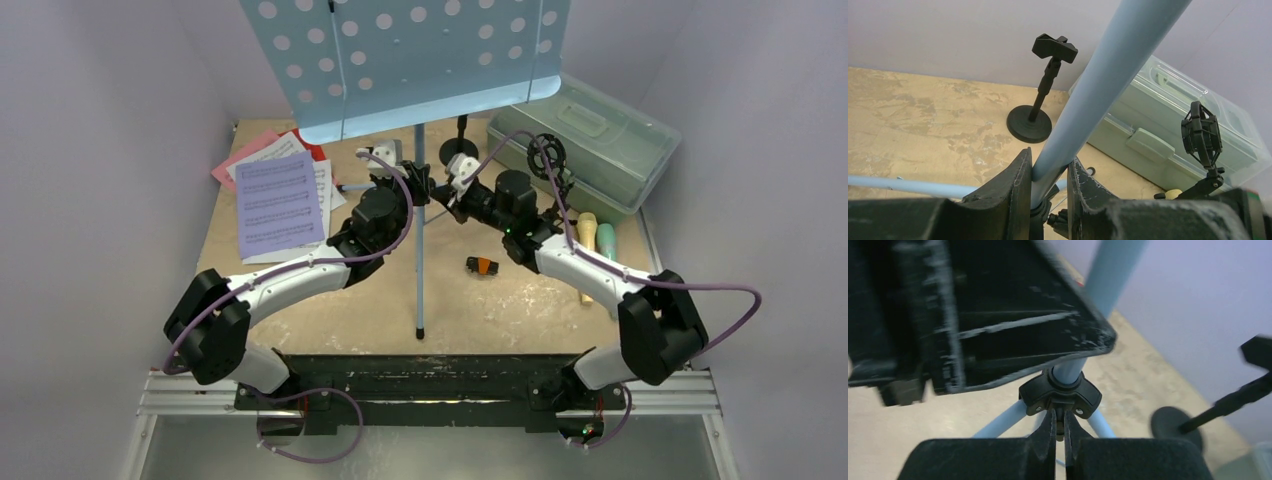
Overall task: Pack up the instrument practice props
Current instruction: Unscrew the knob on the music stand.
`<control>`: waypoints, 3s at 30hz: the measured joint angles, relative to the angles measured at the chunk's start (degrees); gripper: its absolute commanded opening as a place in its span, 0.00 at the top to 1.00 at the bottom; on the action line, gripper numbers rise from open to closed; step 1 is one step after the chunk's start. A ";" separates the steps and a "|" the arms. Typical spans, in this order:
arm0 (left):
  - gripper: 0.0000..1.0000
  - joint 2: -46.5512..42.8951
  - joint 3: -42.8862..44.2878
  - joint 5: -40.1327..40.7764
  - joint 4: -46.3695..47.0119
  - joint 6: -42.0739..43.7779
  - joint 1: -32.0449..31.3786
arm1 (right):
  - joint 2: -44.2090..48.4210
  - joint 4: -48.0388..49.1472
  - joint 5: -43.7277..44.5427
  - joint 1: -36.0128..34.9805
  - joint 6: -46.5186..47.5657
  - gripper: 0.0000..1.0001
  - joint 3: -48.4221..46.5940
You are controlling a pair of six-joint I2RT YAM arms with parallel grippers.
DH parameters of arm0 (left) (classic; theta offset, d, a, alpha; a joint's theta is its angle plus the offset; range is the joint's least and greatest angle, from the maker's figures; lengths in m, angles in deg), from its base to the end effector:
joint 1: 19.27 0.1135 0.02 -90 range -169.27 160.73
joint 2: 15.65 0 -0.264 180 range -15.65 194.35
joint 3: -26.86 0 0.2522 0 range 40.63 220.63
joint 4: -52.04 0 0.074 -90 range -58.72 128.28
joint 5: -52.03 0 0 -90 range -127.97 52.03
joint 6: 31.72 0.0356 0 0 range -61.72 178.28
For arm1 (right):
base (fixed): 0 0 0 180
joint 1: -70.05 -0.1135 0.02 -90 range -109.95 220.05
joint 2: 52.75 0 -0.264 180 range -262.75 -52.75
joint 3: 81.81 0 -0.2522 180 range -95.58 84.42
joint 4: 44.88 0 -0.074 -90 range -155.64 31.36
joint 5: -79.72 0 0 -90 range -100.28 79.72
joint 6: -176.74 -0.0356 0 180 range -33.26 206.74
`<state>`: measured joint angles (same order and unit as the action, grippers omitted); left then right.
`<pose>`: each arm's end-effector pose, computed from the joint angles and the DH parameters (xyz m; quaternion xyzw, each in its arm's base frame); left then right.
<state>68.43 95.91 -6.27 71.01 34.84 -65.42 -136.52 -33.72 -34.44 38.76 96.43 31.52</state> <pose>0.2493 -0.2325 0.3179 -0.0665 0.6829 -0.2482 0.6838 0.2815 0.1882 0.2908 -0.3855 0.6313 0.2754 0.6140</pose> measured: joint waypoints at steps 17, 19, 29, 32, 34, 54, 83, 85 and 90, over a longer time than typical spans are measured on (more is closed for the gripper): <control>1.00 -0.37 0.00 -2.54 -1.60 -1.03 0.76 | 7.08 -12.57 2.73 -3.67 17.11 0.30 3.17; 1.00 -0.39 0.00 -2.78 -1.64 -1.05 0.83 | 7.52 -14.27 -2.95 -0.81 12.20 0.25 2.58; 1.00 -0.48 -0.15 -4.15 -1.66 -1.07 1.40 | 7.19 3.48 -23.50 11.37 -25.16 0.06 8.63; 1.00 -0.63 -0.39 -4.44 -1.60 -1.05 1.51 | 5.64 10.19 -24.39 11.06 -36.37 0.06 10.51; 1.00 -0.81 -0.66 -4.48 -1.55 -1.05 1.53 | 4.92 12.57 -24.13 11.06 -42.12 0.06 10.84; 1.00 -1.27 -1.57 -5.05 -0.94 -1.05 1.64 | -2.34 23.67 -9.27 6.16 -76.00 0.14 13.09; 1.00 -2.08 -2.60 -5.75 -0.66 -1.09 1.84 | -12.00 39.89 -2.71 6.16 -94.95 0.57 12.52; 1.00 -2.16 -2.69 -5.77 -0.63 -1.18 1.86 | -12.02 39.74 -2.34 6.12 -94.82 0.56 12.52; 1.00 -2.23 -2.69 -5.88 -0.74 -1.49 1.90 | -12.02 39.30 -1.81 6.10 -94.51 0.58 12.52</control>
<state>66.20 93.22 -12.15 70.27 33.35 -63.52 -148.54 5.58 -36.26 44.86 1.93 44.04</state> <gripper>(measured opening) 0.230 0.438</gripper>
